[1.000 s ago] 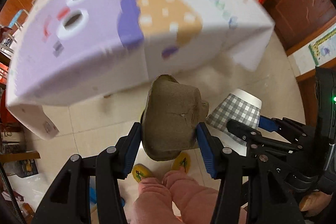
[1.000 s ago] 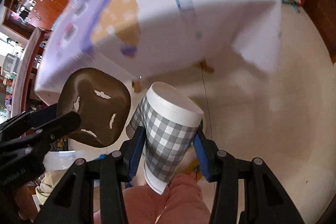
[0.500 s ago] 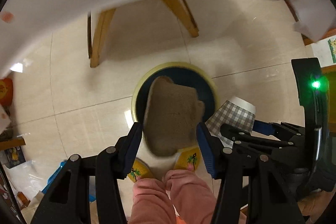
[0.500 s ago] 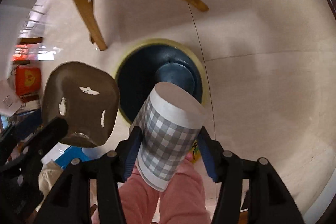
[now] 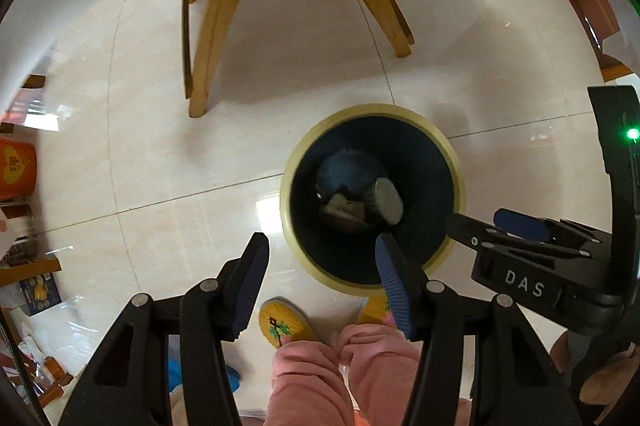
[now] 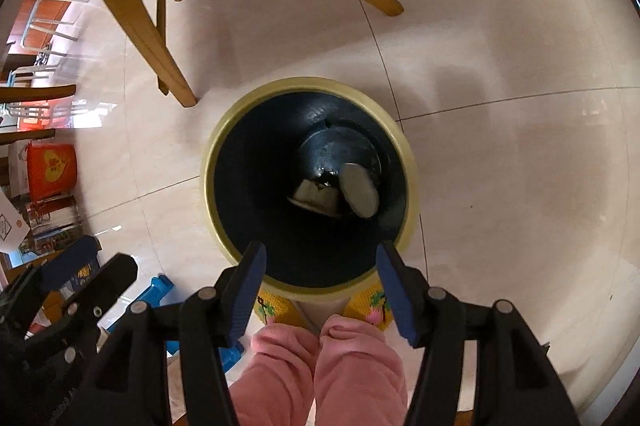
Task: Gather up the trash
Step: 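Carry both items to the black bin and open both grippers over it, then lift both tools back toward the table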
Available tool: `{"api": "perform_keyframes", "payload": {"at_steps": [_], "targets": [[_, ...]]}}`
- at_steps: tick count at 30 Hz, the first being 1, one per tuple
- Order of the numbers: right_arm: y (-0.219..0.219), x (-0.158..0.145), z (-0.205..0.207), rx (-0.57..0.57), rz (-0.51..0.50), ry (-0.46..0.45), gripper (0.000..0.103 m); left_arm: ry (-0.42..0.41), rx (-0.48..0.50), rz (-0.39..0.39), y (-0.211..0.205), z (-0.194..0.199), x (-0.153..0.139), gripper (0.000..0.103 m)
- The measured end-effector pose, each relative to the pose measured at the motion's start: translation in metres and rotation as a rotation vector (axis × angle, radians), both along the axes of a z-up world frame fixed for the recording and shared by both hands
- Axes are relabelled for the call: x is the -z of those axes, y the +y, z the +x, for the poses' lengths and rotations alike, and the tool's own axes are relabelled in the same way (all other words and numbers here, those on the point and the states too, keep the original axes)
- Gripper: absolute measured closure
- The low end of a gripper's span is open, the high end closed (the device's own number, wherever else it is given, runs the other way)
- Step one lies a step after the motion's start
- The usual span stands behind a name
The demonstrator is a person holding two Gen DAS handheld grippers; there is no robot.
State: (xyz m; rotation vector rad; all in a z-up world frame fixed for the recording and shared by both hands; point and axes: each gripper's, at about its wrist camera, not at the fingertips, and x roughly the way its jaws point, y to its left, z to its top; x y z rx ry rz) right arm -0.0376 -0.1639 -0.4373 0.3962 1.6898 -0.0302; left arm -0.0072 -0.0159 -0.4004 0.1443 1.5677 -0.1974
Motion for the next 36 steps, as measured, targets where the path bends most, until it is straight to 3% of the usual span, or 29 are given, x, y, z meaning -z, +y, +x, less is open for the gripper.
{"api": "perform_keyframes", "payload": {"at_steps": [9, 17, 24, 31, 36], "targets": [[0.006, -0.054, 0.001, 0.013, -0.012, -0.088, 0.045, -0.073, -0.045, -0.008, 0.011, 0.004, -0.049, 0.049], [0.003, -0.142, -0.009, 0.036, 0.004, -0.178, 0.045, -0.154, -0.031, -0.033, 0.010, -0.010, -0.132, 0.049], [0.009, -0.231, -0.016, 0.015, 0.030, -0.281, 0.045, -0.239, -0.043, -0.069, 0.009, -0.020, -0.221, 0.049], [0.015, -0.318, -0.018, -0.044, 0.042, -0.409, 0.045, -0.334, -0.059, -0.071, 0.013, -0.026, -0.300, 0.049], [0.018, -0.363, -0.009, -0.095, 0.035, -0.494, 0.045, -0.422, -0.078, -0.072, 0.015, -0.027, -0.345, 0.049]]}}
